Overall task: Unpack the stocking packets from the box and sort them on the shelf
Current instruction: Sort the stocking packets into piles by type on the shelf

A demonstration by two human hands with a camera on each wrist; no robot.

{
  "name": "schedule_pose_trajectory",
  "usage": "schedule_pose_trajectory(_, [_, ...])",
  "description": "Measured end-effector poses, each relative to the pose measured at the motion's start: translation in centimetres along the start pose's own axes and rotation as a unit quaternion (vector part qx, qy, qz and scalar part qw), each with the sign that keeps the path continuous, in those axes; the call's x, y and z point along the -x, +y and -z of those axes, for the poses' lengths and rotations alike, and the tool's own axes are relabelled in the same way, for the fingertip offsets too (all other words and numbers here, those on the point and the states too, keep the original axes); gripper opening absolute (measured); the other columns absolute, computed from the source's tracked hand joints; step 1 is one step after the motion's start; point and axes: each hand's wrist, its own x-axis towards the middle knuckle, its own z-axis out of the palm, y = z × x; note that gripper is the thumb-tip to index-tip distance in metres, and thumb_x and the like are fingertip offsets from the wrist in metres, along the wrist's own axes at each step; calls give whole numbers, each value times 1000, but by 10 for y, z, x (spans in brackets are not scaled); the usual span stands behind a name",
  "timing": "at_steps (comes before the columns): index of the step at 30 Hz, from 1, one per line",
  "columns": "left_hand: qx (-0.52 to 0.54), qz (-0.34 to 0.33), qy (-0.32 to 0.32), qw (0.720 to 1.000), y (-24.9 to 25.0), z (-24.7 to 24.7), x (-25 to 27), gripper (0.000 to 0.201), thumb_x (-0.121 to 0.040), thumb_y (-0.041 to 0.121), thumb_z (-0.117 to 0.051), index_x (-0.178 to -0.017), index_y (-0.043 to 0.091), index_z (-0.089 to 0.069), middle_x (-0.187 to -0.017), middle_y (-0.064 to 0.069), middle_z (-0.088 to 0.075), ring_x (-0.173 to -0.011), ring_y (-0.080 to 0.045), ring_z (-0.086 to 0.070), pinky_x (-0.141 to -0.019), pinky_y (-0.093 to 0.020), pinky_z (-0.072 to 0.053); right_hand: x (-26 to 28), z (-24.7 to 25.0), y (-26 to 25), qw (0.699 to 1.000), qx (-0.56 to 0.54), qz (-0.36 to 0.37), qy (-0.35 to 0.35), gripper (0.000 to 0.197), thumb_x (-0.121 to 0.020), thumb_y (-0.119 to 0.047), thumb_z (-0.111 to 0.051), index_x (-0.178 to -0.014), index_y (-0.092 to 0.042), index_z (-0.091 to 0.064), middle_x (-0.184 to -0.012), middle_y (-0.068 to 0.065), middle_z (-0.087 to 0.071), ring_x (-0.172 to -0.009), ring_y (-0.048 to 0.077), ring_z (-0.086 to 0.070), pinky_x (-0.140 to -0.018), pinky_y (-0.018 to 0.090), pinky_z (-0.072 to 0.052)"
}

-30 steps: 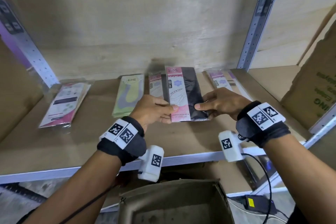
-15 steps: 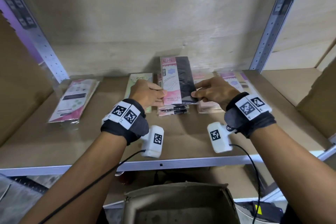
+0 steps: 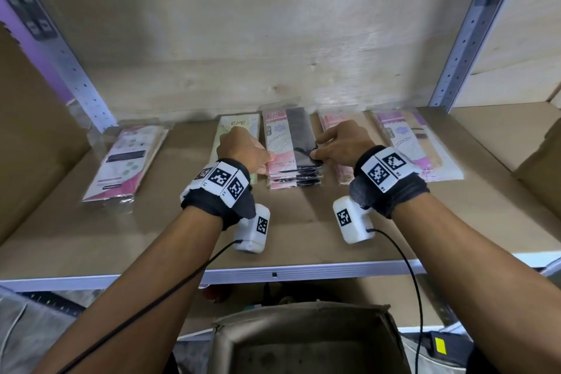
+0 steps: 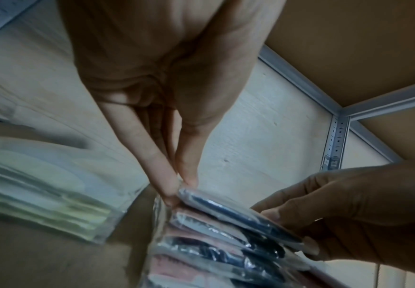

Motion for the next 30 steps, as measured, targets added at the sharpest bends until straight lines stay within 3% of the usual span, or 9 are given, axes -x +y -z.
schedule_pose_trajectory(4, [-22,-3,-3,1000,-1,-2,-5,23,-78,1,-82,-94,-10,-71,-97,-26,-74,-77,-35,-76,-80,-44,-62,1,-1,1,999,31,-2,8,27,-71,-21,-86,-93,-8,-77,-96,7,-74,-85,16,-67,-79,24,-56])
schedule_pose_trajectory(8, [-30,-1,-6,1000,-1,-3,-8,22,-79,1,-81,-95,-10,-71,-96,-26,-73,-79,-36,-76,-82,-44,-61,2,-1,0,999,38,-9,0,33,-72,-21,-86,-100,-6,-76,-100,7,-73,-91,17,-69,-85,29,-58])
schedule_pose_trajectory(15, [-52,-2,-5,999,-2,-5,-8,26,-79,6,-82,-98,-8,-72,-96,-25,-74,-83,-35,-75,-86,-44,-60,2,-3,-1,998,55,0,-4,30,-74,-21,-85,-99,-6,-76,-98,8,-74,-88,16,-70,-79,25,-57])
schedule_pose_trajectory(18, [-62,-8,-3,998,-2,-1,-6,28,-80,11,-83,-98,-7,-72,-94,-23,-75,-80,-34,-76,-83,-44,-61,4,-1,-2,997,76,4,-1,38,-76,-26,-83,-105,-3,-74,-107,13,-73,-94,19,-68,-79,25,-55])
schedule_pose_trajectory(21, [-57,-48,41,996,1,22,-8,30,-81,25,-83,-89,-3,-75,-81,-17,-76,-75,-30,-76,-79,-42,-62,5,6,-11,997,73,19,15,52,-80,-33,-78,-123,-5,-66,-121,12,-68,-111,24,-64,-94,31,-52])
schedule_pose_trajectory(23, [-2,-72,69,995,2,48,-13,29,-83,26,-80,-86,-2,-76,-73,-12,-75,-71,-27,-75,-78,-38,-61,5,11,-23,995,72,48,42,47,-84,-35,-74,-125,-14,-64,-119,4,-68,-108,19,-62,-89,24,-46])
schedule_pose_trajectory(27, [65,-57,158,984,-13,112,-25,16,-85,24,-72,-74,14,-72,-67,0,-73,-61,-16,-69,-71,-31,-61,7,1,-63,994,22,102,33,23,-89,-32,-69,-110,-22,-70,-94,-6,-66,-88,12,-61,-68,16,-41])
schedule_pose_trajectory(29, [33,-28,203,978,-34,142,-25,17,-79,30,-72,-74,14,-73,-74,-2,-74,-64,-17,-67,-71,-29,-59,6,-19,-84,992,-7,125,-13,15,-89,-29,-68,-101,-21,-73,-90,-3,-70,-86,15,-66,-71,21,-50])
schedule_pose_trajectory(30, [7,-8,217,976,-48,157,-24,22,-77,33,-73,-82,12,-76,-79,-3,-74,-69,-19,-68,-74,-28,-57,5,-32,-95,990,-17,133,-39,14,-89,-27,-67,-99,-19,-73,-88,1,-73,-85,18,-69,-74,27,-55])
